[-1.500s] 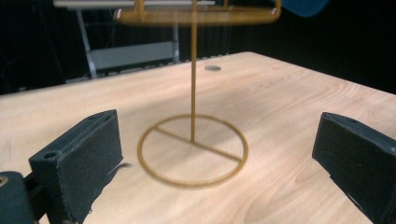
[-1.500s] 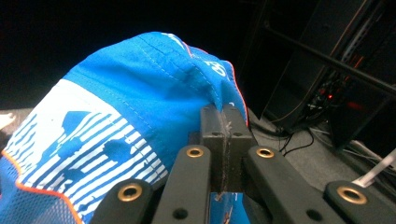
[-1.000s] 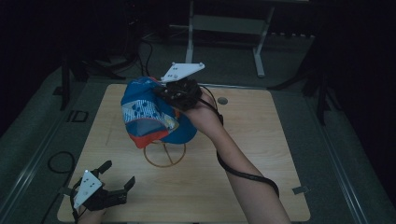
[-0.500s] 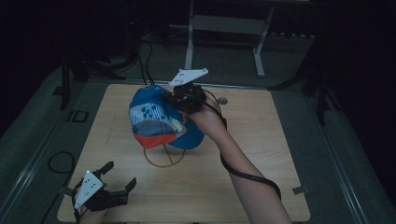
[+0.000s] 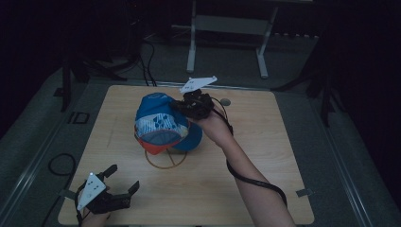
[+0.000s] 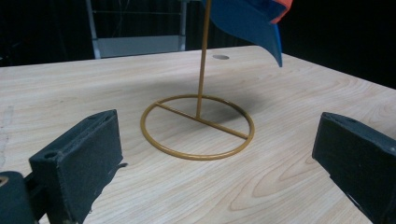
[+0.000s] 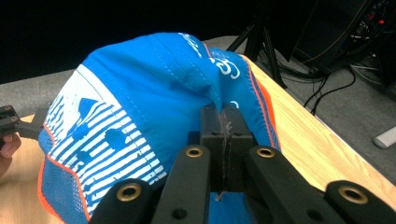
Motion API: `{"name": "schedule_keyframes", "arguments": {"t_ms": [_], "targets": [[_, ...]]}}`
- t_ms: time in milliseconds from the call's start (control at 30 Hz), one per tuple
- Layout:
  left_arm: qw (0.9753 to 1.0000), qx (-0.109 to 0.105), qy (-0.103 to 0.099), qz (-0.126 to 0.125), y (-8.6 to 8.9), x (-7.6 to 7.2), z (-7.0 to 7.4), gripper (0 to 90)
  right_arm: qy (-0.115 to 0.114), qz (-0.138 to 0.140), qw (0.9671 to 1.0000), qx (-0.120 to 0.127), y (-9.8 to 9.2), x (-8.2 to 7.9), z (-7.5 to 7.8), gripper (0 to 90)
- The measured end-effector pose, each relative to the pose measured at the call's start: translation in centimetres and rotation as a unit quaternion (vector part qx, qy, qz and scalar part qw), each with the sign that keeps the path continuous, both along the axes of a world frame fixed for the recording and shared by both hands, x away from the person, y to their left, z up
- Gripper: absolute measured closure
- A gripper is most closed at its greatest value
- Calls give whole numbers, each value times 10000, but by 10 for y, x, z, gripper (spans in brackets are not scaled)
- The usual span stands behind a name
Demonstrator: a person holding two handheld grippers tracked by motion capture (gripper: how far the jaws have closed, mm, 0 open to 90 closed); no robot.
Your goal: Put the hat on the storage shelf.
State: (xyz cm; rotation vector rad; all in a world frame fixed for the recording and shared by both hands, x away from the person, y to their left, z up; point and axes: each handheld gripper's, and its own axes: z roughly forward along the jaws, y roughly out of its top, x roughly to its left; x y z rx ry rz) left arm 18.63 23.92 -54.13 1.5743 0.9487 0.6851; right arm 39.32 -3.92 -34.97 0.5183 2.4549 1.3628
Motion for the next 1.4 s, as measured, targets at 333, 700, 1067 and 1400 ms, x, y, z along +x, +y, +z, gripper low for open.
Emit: {"name": "schedule_keyframes", "arguments": {"t_ms": [333, 700, 1067, 1400], "targets": [[10000, -11, 44, -16, 1, 0, -2, 18, 229, 114, 9994, 239, -3, 1, -6, 700], [10000, -75, 37, -11, 2, 0, -3, 18, 238, 33, 9992, 321, -8, -1, -6, 643], [9999, -119, 37, -25, 2, 0, -3, 18, 214, 48, 9989, 418, -15, -8, -6, 518], [9999, -147, 55, -31, 3, 0, -4, 18, 234, 85, 9985, 482, -35, -20, -13, 291]]}}
